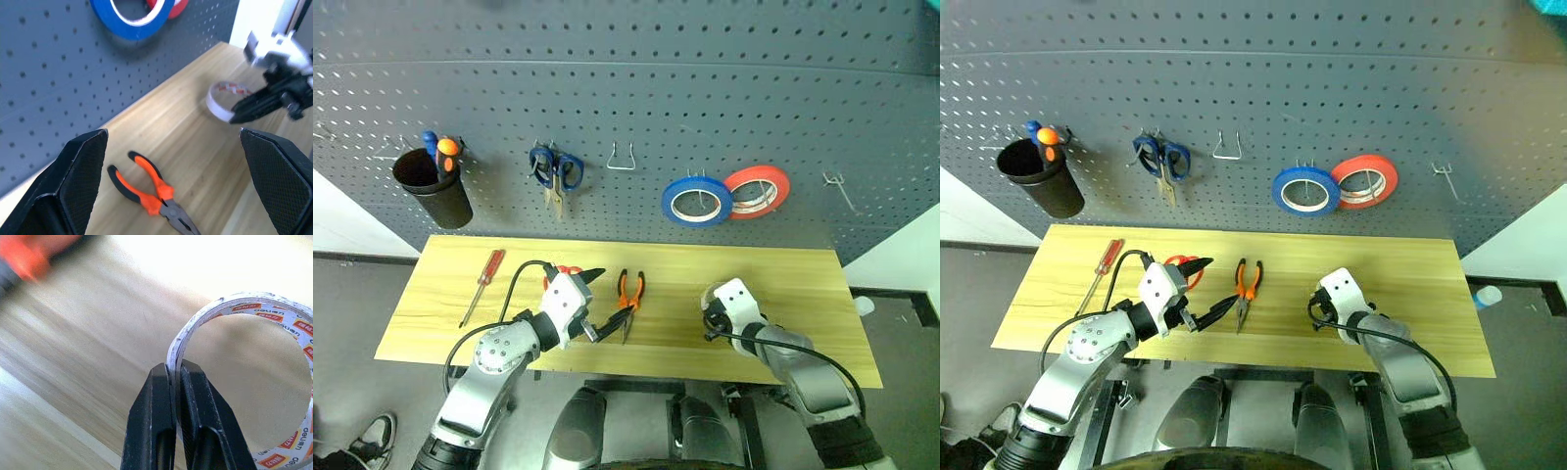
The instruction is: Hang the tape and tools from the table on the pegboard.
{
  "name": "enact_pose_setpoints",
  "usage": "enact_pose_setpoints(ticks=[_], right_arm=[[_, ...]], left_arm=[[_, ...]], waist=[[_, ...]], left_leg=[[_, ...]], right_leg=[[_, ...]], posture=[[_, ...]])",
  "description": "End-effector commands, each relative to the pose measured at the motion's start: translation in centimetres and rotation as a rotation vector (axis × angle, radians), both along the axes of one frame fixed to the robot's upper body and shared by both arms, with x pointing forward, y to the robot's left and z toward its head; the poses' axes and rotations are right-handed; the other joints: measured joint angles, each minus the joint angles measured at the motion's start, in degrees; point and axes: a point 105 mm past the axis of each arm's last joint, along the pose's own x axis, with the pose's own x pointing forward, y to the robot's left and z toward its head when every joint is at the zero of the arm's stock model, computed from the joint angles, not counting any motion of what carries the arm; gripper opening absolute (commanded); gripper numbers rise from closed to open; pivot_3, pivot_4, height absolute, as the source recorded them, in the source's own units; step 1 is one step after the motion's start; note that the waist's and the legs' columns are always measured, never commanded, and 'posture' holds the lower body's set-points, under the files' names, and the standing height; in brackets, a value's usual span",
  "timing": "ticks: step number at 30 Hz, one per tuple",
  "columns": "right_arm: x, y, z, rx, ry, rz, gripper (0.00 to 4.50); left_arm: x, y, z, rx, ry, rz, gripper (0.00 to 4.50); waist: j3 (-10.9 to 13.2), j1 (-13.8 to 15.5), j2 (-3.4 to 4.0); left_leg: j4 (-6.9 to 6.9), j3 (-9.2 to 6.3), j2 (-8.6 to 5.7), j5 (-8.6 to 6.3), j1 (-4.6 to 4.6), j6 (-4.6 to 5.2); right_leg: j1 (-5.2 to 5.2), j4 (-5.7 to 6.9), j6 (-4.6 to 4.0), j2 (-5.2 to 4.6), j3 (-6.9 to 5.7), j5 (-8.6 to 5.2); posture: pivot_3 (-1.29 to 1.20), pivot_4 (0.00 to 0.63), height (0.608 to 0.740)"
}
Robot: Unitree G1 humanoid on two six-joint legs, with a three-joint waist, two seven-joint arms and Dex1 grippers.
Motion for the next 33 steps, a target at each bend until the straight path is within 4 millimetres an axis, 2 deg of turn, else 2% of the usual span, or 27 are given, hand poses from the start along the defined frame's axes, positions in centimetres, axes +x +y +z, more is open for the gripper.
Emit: enact_pose_setpoints(ticks=[1,4,9,14,16,20,27,33], right_arm=[[0.0,-0.6,2.9,0.065,-0.13,-0.01,0.02],[-0.3,-1.1,4.3,0.122,-0.192,-0.036,0.02],[-0.3,-1.9,6.5,0.192,-0.299,-0.084,0.02],[1.3,-4.1,8.5,0.166,-0.439,-0.2,0.02],[1.9,-4.9,9.2,0.154,-0.486,-0.249,0.02],[2.4,-5.7,9.8,0.137,-0.538,-0.287,0.02],[2.1,-5.8,10.4,0.164,-0.571,-0.288,0.02],[2.6,-6.2,11.4,0.175,-0.621,-0.303,0.02]], left_arm=[[0.4,-1.0,0.7,-0.023,-0.063,-0.063,4.5],[1.1,-1.6,0.8,-0.04,-0.089,-0.099,4.5],[2.0,-2.8,1.5,-0.08,-0.148,-0.166,4.5],[2.4,-3.9,2.3,-0.121,-0.182,-0.239,4.5],[2.4,-4.1,2.2,-0.119,-0.177,-0.265,4.5],[2.4,-4.5,2.8,-0.142,-0.184,-0.298,4.5],[2.9,-4.3,3.1,-0.161,-0.18,-0.309,4.5],[3.4,-4.1,3.8,-0.202,-0.201,-0.279,4.5]], waist=[[-1.2,-0.2,0.01],[-2.3,-0.9,-0.04],[-3.4,-3.3,0.1],[-3.8,-4.2,0.43],[-3.9,-4.7,0.54],[-4.1,-4.9,0.56],[-4.2,-4.9,0.7],[-4.3,-4.9,0.73]], left_leg=[[0.01,0.0,0.0,0.01,0.1,0.0],[0.02,0.03,-0.01,-0.01,0.83,0.01],[0.02,0.03,0.0,-0.01,1.02,0.02],[0.0,0.03,0.0,0.0,1.14,0.01],[-0.01,0.03,-0.01,0.01,1.63,0.02],[-0.03,0.03,-0.01,0.0,1.72,0.03],[-0.03,0.03,-0.01,0.0,1.74,0.04],[-0.03,0.03,-0.01,0.0,1.76,0.04]], right_leg=[[0.15,-0.09,-0.01,0.0,0.0,0.01],[1.01,-0.19,-0.18,0.0,0.01,-0.09],[1.46,-0.17,-0.16,0.03,0.01,-0.1],[1.51,-0.1,-0.15,0.05,0.03,-0.08],[1.63,-0.09,-0.16,0.05,0.06,-0.08],[1.73,-0.1,-0.16,0.05,0.07,-0.1],[1.75,-0.09,-0.16,0.05,0.09,-0.1],[1.75,-0.07,-0.16,0.05,0.1,-0.09]], posture=[[0.29,0.0,0.74],[0.26,0.0,0.74],[0.24,0.0,0.74],[0.23,0.0,0.74],[0.23,0.0,0.74],[0.24,0.0,0.74],[0.24,0.0,0.74],[0.24,0.0,0.74]])
